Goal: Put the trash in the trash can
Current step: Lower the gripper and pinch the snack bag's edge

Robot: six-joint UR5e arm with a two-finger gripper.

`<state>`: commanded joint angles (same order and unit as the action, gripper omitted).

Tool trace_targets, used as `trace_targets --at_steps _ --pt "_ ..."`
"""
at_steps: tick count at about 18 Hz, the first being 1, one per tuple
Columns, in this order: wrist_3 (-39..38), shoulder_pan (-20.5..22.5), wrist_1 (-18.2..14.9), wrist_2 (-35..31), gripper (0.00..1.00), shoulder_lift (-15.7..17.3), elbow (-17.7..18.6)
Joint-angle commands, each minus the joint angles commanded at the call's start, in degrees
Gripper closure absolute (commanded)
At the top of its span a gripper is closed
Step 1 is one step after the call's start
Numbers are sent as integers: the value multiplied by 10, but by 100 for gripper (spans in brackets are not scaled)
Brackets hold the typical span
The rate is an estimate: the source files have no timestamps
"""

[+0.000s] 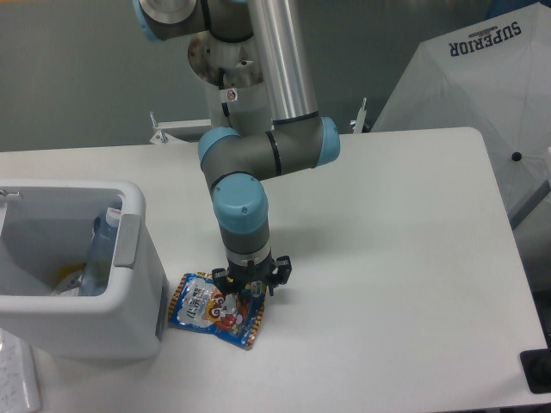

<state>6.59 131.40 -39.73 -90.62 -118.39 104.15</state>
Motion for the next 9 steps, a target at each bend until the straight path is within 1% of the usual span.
trace_targets --at_steps 3,4,6,7,9 --pt "1 0 0 2 78 4 3" --pt "1 0 0 4 84 9 3" --pt "1 -1 -1 2 90 14 3" --pt "1 -3 -1 3 95 19 2" --pt "1 -1 -1 4 100 28 -1"
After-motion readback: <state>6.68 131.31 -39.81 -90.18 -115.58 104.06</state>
